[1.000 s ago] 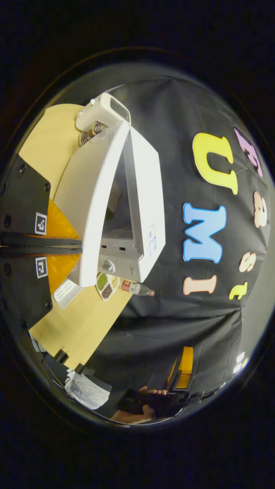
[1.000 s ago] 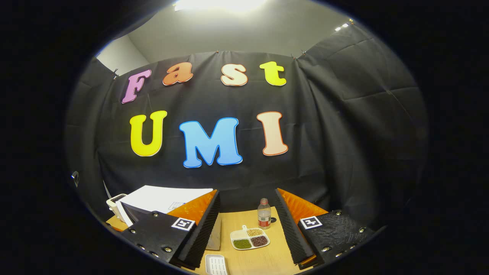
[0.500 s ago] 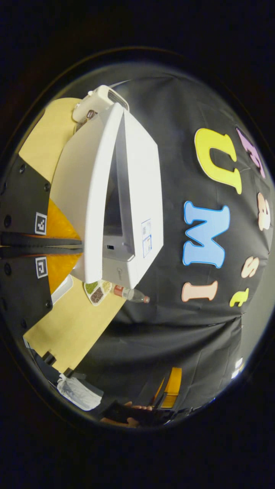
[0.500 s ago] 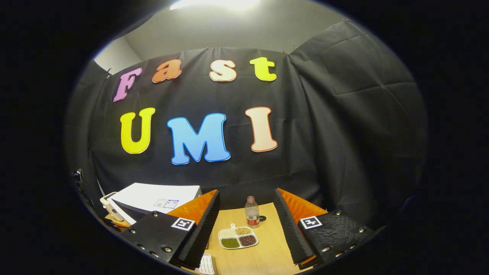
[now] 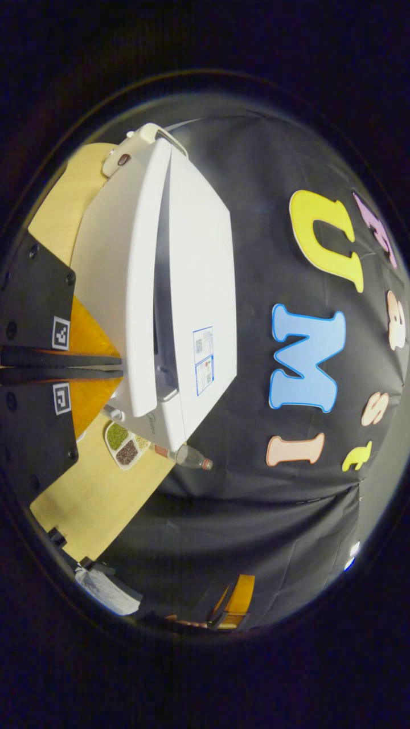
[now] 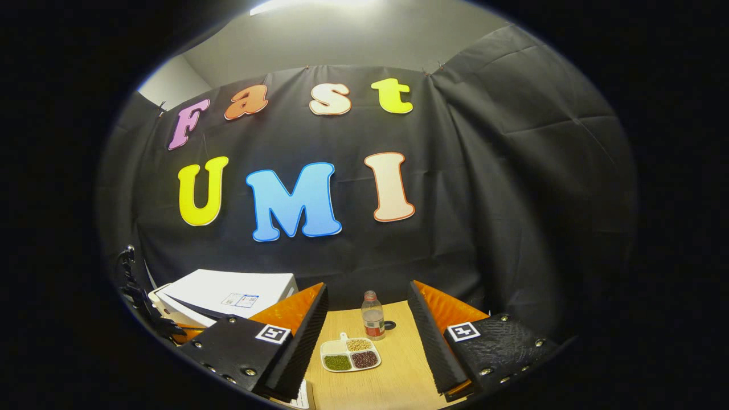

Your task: Open the microwave oven with the left hand, put the food in, and close the microwave oven.

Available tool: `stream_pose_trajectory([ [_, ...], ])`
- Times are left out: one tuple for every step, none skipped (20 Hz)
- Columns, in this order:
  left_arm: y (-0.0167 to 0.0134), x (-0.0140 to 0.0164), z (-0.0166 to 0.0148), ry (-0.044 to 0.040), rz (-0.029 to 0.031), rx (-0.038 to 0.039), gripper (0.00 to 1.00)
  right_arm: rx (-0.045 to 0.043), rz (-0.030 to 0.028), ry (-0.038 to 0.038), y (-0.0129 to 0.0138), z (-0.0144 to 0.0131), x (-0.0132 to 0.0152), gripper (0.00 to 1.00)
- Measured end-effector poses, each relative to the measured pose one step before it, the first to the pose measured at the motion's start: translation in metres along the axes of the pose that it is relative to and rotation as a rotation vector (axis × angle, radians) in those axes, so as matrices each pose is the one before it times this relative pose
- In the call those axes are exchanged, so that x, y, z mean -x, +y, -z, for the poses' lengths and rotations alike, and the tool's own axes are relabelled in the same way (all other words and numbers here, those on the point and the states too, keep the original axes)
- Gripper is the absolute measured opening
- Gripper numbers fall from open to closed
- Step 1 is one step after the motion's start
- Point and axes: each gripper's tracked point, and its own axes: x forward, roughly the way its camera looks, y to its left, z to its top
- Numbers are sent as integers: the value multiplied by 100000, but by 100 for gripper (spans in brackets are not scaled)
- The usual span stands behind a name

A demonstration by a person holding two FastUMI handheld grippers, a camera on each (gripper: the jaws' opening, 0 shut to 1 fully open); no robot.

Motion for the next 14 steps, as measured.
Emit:
stream_pose_trajectory([
  [-57, -318, -47, 52, -640, 95, 7, -36, -245, 399, -195, 136, -121, 85],
  [118, -399, -8, 43, -833, -70, 7, -208, -328, 366, -187, 164, -234, 85],
  [113, -298, -120, -59, -732, 126, 7, -145, -136, 464, -139, 101, -330, 85],
  [29, -343, -142, -105, -535, 714, 7, -213, -177, 388, -142, 116, -182, 85],
  [105, -288, -188, -143, -428, 996, 7, -238, -115, 389, -133, 150, -160, 85],
  [28, -394, -98, -143, -587, 1516, 7, -197, -143, 331, -29, 38, -280, 85],
  [60, -258, -68, 356, -670, 2097, 7, -112, -47, 334, -182, 64, -78, 85],
  [-56, 69, 137, 113, -325, 1376, 7, 29, -128, 229, -78, 80, -153, 85],
  [43, -90, -166, -687, -373, 224, 7, -93, 37, 186, -51, 134, -183, 85],
  [59, 76, 49, 92, -473, 611, 7, -409, -179, 446, 14, 57, -138, 85],
  [52, -155, -39, -374, -337, -272, 7, -249, -415, 506, 76, 176, -102, 85],
  [-74, 82, -12, -104, -226, -250, 7, 111, -225, 291, 39, 70, -64, 85],
  [33, 41, -38, -337, -169, -173, 7, 112, -171, 125, 6, 86, -118, 85],
  [-5, -50, 13, -122, -54, -94, 7, -109, -272, -47, 73, -66, 14, 85],
])
